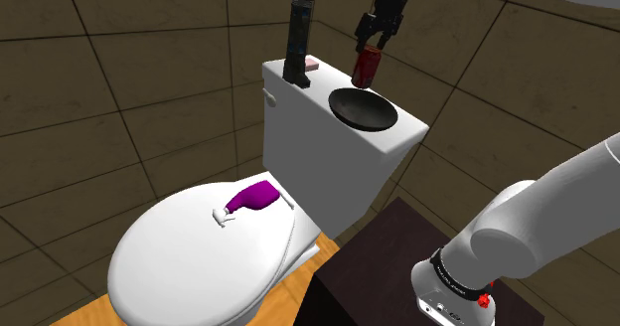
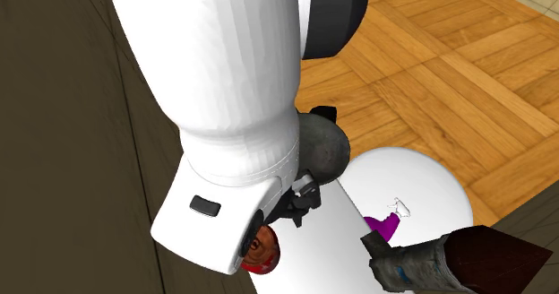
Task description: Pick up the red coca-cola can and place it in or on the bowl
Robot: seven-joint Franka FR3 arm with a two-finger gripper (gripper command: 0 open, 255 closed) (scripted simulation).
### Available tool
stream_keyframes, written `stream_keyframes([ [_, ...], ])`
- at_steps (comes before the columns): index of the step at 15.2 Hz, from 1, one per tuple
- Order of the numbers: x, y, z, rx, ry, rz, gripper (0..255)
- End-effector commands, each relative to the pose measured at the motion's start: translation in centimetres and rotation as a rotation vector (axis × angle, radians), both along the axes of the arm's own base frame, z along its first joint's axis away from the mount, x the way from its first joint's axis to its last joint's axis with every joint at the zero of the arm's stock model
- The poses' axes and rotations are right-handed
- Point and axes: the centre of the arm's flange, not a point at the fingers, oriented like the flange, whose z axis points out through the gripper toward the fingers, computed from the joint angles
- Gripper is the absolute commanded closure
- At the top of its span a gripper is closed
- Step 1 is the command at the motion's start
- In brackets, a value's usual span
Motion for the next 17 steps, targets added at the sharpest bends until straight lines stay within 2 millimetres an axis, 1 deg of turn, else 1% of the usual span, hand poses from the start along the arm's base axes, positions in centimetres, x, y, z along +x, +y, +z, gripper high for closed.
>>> stream_keyframes([
  [1,0.2,-1.4,-3.0,0.026,0.059,-0.039,0],
  [3,0.2,-1.4,-3.0,0.026,0.059,-0.039,0],
  [4,0.1,-1.5,-3.1,0.026,0.059,-0.040,255],
  [5,0.2,-2.0,-3.1,0.027,0.059,-0.039,255],
  [6,0.0,-1.6,-2.8,0.027,0.059,-0.039,255],
  [8,0.2,-1.6,-1.6,0.025,0.059,-0.039,255],
  [9,0.3,-1.6,-1.9,0.025,0.059,-0.040,255],
  [11,0.0,-1.4,-0.9,0.026,0.059,-0.040,255],
  [12,-0.1,-1.8,-0.9,0.026,0.059,-0.039,255],
  [13,0.2,-1.4,-3.0,0.026,0.059,-0.039,255],
  [17,0.2,-1.4,-0.9,0.026,0.059,-0.039,255],
])
